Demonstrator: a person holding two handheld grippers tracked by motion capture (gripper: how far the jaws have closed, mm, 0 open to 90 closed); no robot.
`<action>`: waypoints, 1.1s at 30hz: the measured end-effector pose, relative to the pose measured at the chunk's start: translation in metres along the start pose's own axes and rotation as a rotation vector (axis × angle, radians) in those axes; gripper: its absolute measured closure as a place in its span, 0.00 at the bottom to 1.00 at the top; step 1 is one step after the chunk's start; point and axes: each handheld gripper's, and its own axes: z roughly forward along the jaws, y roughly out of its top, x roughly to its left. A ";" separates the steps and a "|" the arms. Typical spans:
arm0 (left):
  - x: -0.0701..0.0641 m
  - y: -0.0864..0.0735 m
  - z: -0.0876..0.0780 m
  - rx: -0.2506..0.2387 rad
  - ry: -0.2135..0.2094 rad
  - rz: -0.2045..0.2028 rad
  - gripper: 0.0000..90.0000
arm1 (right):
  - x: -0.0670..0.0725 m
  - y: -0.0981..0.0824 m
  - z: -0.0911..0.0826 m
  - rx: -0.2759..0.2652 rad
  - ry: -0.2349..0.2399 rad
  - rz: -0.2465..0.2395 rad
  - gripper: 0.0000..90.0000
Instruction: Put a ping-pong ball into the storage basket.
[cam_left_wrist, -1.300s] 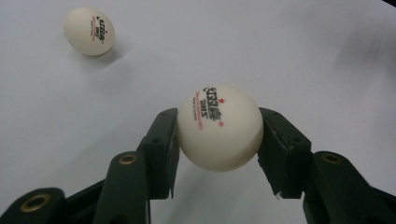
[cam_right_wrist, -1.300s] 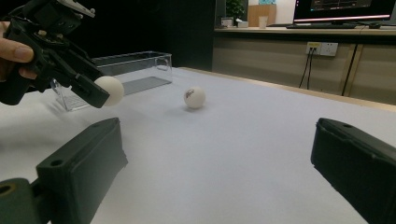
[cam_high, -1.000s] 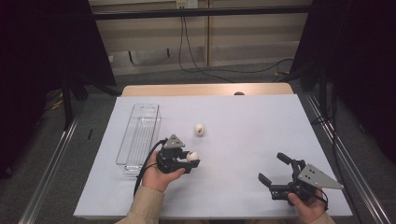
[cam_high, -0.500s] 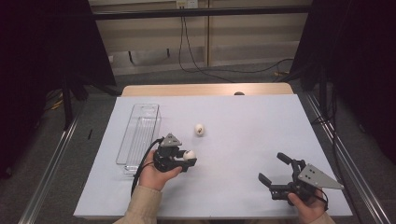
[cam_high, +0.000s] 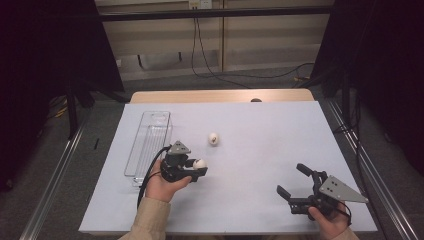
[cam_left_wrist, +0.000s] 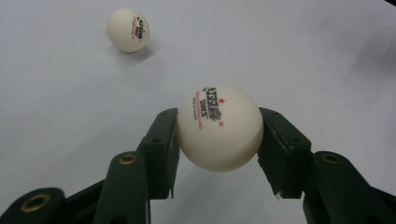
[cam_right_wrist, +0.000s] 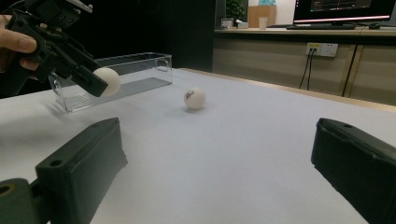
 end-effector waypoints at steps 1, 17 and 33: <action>0.000 0.000 0.000 0.000 0.000 0.000 0.57 | 0.000 0.000 0.000 0.000 0.000 0.000 0.02; 0.007 0.002 -0.008 -0.008 0.024 -0.021 0.57 | 0.000 0.000 0.000 -0.001 -0.001 0.001 0.02; 0.012 0.004 -0.016 -0.014 0.037 -0.028 0.57 | 0.000 0.000 0.000 -0.002 0.000 0.002 0.02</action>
